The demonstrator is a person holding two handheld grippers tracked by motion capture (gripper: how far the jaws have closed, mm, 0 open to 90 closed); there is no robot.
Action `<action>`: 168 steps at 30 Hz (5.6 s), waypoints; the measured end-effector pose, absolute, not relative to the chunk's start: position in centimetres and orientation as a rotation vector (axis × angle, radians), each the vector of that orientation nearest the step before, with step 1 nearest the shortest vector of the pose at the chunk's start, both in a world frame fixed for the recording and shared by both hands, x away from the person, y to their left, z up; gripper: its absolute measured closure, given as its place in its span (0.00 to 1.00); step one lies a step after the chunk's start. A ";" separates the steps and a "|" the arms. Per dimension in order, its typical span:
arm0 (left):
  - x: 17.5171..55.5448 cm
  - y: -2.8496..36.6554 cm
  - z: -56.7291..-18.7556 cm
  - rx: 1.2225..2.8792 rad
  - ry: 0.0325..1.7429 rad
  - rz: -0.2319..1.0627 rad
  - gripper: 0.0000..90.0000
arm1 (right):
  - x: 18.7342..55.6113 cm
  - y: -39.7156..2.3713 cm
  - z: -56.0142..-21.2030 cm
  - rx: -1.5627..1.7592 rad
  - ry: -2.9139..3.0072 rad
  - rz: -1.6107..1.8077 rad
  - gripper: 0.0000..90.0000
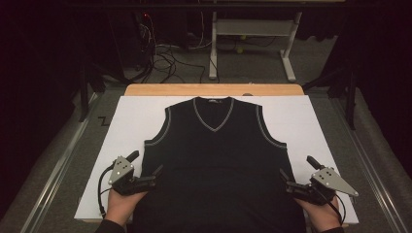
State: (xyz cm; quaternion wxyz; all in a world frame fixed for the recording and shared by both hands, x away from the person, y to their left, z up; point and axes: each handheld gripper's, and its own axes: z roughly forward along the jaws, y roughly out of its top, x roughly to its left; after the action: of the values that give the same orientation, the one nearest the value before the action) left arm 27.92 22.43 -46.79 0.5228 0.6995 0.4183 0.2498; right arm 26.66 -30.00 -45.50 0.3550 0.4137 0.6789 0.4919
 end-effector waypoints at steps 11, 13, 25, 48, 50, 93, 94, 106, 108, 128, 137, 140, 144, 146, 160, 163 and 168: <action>27.9 22.6 -46.9 1.674 1.005 0.584 0.00 | 26.7 -30.0 -45.5 1.070 1.750 1.264 0.00; 27.9 22.6 -46.9 1.672 1.006 0.584 0.00 | 26.7 -30.0 -45.5 1.073 1.750 1.265 0.00; 27.9 22.6 -46.9 1.670 1.003 0.571 0.00 | 26.6 -29.9 -45.4 1.069 1.752 1.267 0.00; 28.9 23.3 -46.9 1.772 1.182 0.517 0.00 | 27.3 -29.4 -45.1 1.110 1.827 1.194 0.00; 29.3 23.6 -47.0 1.814 1.241 0.489 0.00 | 27.5 -29.3 -45.1 1.125 1.844 1.164 0.01; 32.7 22.4 -48.0 2.002 1.362 0.412 0.70 | 33.8 -29.0 -46.8 1.422 2.138 0.894 0.78; 32.7 22.4 -48.0 1.999 1.364 0.408 0.71 | 33.8 -28.9 -46.8 1.420 2.139 0.897 0.80; 32.7 22.6 -47.9 1.985 1.346 0.390 0.87 | 33.5 -28.7 -46.8 1.370 2.139 0.903 0.93; 32.7 22.6 -47.9 1.983 1.343 0.394 0.88 | 33.4 -28.9 -46.8 1.369 2.130 0.905 0.93; 31.7 23.5 -45.6 1.899 1.268 0.455 0.89 | 31.7 -30.2 -45.0 1.315 2.028 0.988 0.94; 30.5 23.7 -44.9 1.900 1.214 0.463 0.89 | 30.3 -30.9 -44.3 1.283 2.004 1.019 0.94; 30.1 23.9 -44.8 1.900 1.207 0.459 0.89 | 29.9 -31.0 -44.1 1.271 2.002 1.030 0.94; 29.3 24.1 -44.4 1.890 1.190 0.457 0.89 | 28.8 -31.2 -43.5 1.247 1.985 1.054 0.94; 28.8 24.1 -44.3 1.890 1.182 0.460 0.89 | 28.4 -31.3 -43.4 1.237 1.982 1.061 0.94; 26.4 24.0 -44.2 1.922 1.150 0.436 0.89 | 25.4 -32.2 -43.4 1.220 1.988 1.081 0.94; 25.7 24.1 -44.3 1.944 1.144 0.422 0.89 | 24.7 -32.3 -43.5 1.218 1.995 1.076 0.94; 24.6 24.0 -44.7 1.972 1.140 0.415 0.89 | 23.8 -32.4 -43.8 1.218 2.005 1.073 0.94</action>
State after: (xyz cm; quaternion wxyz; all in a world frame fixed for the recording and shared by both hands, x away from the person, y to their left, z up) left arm 24.63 24.00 -44.65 0.4018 0.7800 0.4508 0.1641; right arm 23.84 -32.41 -43.75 0.2774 0.4536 0.7467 0.3997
